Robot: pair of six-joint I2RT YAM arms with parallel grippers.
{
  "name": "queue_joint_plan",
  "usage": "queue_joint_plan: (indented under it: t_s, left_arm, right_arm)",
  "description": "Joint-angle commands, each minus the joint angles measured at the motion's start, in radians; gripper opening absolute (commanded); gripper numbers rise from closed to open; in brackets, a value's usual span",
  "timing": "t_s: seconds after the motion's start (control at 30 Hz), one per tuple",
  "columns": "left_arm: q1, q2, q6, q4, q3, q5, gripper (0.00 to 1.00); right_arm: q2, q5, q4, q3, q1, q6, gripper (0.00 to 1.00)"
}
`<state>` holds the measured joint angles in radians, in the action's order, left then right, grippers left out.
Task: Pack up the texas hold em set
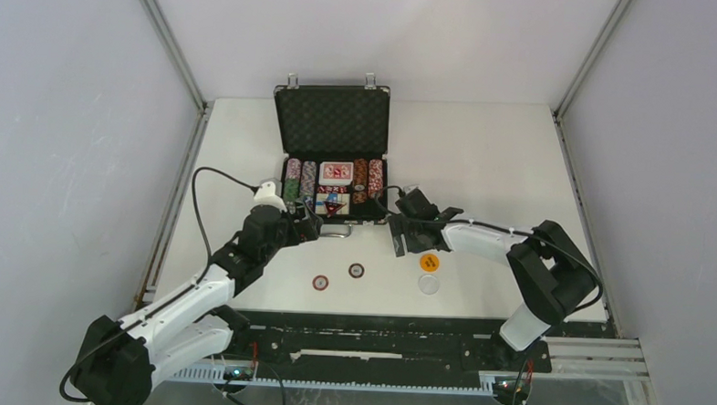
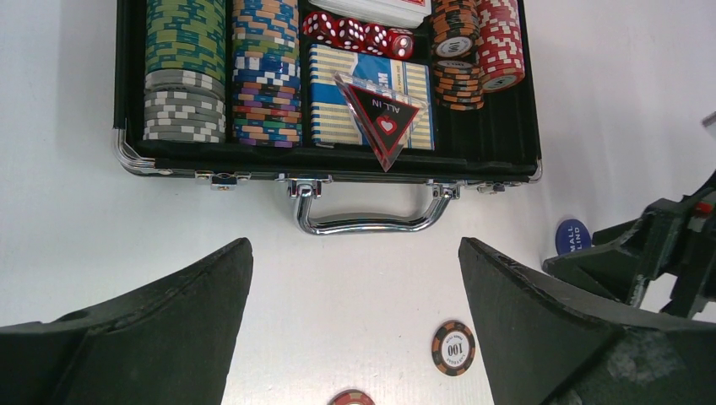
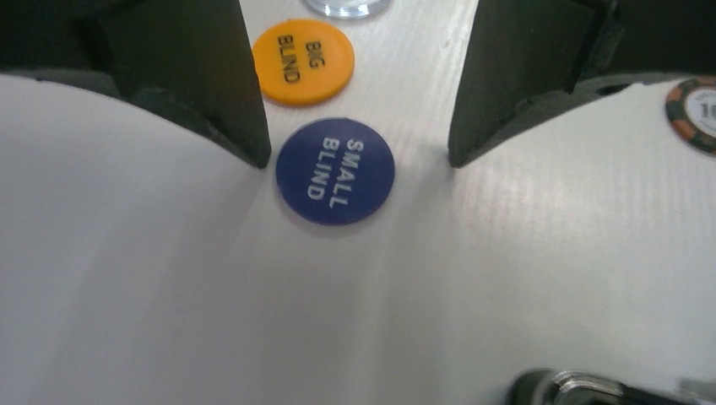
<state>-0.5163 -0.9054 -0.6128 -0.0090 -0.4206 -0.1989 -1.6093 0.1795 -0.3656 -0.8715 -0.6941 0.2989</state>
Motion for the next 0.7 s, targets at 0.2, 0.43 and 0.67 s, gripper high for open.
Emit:
queue_joint_plan:
  t_s: [0.2, 0.43, 0.67]
  left_arm:
    - [0.006, 0.003, 0.004, 0.041, -0.001, -0.005, 0.96]
    - [0.006, 0.009, 0.004, 0.04, 0.001, -0.007, 0.96]
    - [0.006, 0.019, 0.005, 0.035, 0.006, -0.012, 0.96]
  right_arm:
    - [-0.052, -0.022, 0.015, 0.0, 0.001, 0.025, 0.7]
    - [-0.045, 0.019, -0.006, -0.002, -0.023, 0.031, 0.46]
    - [-0.015, 0.008, -0.015, -0.041, -0.033, 0.044, 0.45]
